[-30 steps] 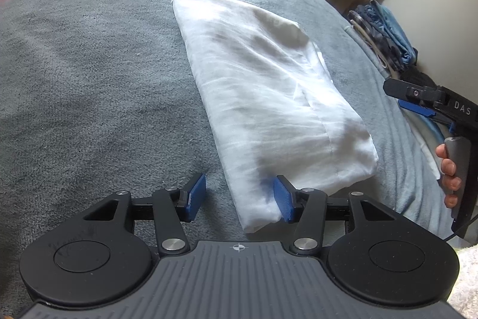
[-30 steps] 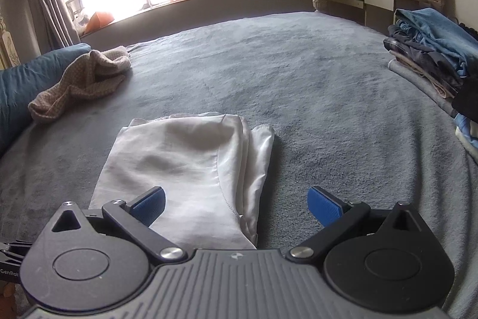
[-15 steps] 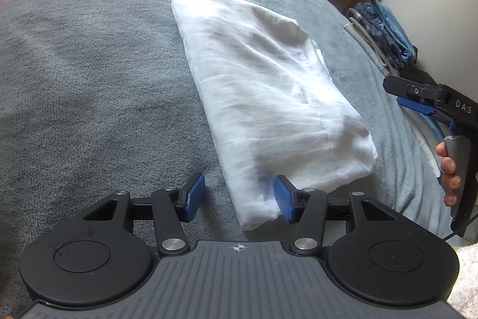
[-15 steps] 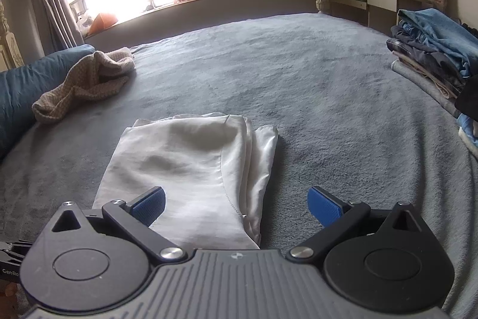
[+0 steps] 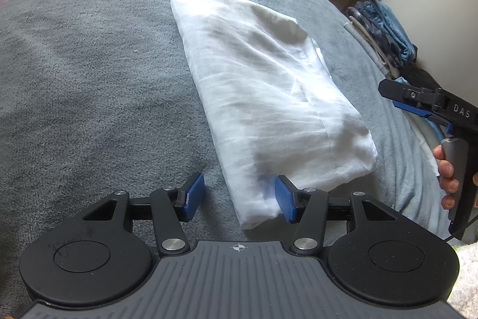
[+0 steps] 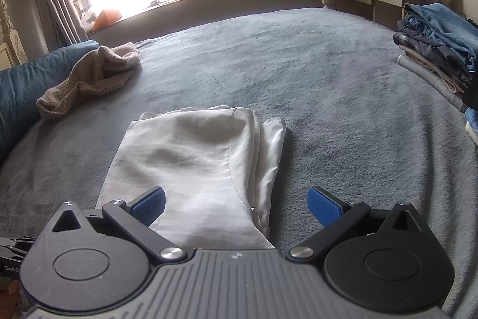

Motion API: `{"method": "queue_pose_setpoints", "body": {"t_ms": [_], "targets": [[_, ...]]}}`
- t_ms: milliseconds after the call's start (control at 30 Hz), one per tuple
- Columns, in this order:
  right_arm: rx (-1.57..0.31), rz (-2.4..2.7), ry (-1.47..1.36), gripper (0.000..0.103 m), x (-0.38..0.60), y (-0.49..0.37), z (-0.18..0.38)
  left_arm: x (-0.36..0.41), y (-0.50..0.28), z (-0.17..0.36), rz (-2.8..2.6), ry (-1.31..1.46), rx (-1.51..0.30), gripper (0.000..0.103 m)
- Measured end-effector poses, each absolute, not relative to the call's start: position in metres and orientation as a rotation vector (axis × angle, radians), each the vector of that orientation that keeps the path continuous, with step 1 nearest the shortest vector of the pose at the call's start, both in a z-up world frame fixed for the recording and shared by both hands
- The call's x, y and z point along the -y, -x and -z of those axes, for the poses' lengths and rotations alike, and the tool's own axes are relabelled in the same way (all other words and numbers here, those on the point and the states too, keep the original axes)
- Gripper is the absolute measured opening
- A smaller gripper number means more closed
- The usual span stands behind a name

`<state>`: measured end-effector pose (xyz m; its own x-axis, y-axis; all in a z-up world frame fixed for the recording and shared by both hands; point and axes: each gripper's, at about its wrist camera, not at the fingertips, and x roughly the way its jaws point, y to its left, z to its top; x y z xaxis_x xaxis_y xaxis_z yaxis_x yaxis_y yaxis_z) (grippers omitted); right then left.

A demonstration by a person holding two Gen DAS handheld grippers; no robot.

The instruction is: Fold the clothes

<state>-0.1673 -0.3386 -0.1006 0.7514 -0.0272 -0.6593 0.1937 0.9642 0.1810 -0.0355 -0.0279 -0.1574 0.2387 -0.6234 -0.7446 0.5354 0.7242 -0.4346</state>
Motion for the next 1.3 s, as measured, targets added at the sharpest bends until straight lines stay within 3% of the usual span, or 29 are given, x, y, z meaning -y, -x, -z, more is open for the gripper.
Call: {"method": "queue_pose_setpoints", "body": {"t_ms": [167, 467, 1300], "targets": [[-0.725, 0.122, -0.258, 0.103, 0.340, 0.167, 0.102, 0.030, 0.028, 0.135, 0.737, 0.043, -1.023, 0.055], [-0.743, 0.144, -0.287, 0.103, 0.342, 0.162, 0.103, 0.061, 0.012, 0.099, 0.579, -0.124, -0.997, 0.098], [-0.798, 0.165, -0.274, 0.103, 0.342, 0.149, 0.113, 0.060, 0.005, 0.114, 0.384, -0.137, -1.058, 0.099]]}}
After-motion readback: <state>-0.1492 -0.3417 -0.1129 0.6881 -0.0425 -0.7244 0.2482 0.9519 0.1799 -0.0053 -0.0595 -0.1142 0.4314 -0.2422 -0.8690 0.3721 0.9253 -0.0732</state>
